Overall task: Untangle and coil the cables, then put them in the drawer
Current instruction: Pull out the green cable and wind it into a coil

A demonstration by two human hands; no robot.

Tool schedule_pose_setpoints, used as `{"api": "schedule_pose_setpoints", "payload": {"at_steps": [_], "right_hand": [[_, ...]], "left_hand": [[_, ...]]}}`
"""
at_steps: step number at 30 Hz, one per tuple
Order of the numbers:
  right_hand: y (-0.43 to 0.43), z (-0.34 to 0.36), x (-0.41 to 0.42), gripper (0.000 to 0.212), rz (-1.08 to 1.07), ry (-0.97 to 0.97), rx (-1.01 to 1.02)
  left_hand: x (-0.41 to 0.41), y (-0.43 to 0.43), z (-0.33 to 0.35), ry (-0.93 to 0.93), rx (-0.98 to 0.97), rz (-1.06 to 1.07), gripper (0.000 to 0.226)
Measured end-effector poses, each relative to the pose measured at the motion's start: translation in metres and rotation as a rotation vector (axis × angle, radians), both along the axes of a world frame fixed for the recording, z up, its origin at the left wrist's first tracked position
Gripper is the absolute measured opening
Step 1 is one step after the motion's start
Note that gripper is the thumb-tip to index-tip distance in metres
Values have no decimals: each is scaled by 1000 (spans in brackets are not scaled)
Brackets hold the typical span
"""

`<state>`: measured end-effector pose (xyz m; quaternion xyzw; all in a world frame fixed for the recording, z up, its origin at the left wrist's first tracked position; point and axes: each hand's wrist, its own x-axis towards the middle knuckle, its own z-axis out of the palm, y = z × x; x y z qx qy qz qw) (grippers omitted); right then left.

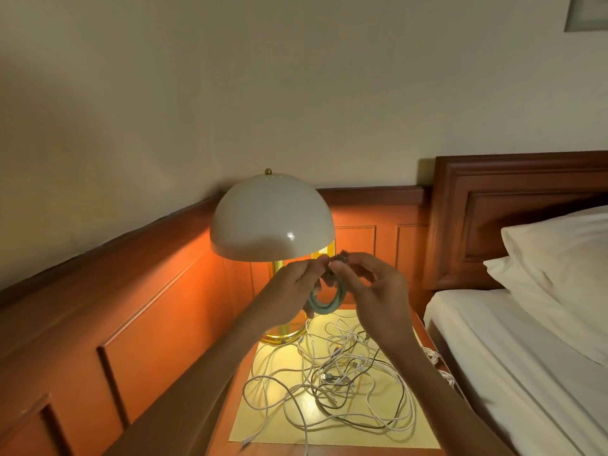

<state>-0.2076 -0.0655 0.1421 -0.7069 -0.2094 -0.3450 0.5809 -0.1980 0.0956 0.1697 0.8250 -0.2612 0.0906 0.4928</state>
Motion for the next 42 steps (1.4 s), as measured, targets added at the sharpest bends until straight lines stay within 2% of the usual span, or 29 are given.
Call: {"api": "schedule_pose_setpoints", "payload": {"at_steps": [3,5,7,11,14,17,20,26,29,33,42], "right_hand": [[0,5,-1,18,206,203,214],[-1,11,-3,23,291,281,313],[-2,15,-4,23,329,335,354],[-1,19,0,26,385,441,468],[4,17,8,28,386,463,534],[11,15,17,28,371,480,569],[13,19,25,25,340,475,560],[10,20,39,25,282,498,582],[8,19,42,23,341,529,658],[9,15,47,23,316,561,672],[12,12,50,19,222,605,659]], "left_hand": [[-3,4,7,35,97,-83,25],[-4,6,12,13,192,-80,25],[-3,9,18,-60,281,-64,28],[-10,13,26,-150,351,-32,18],[-11,7,22,-206,419,60,24],[0,-3,13,-328,561,250,30],[12,-9,5,-312,554,338,37],[15,-11,0,-282,523,234,34],[13,-16,-4,-271,545,249,32],[11,-17,-9,-253,546,266,37],[4,-15,-14,-434,757,341,35]]}}
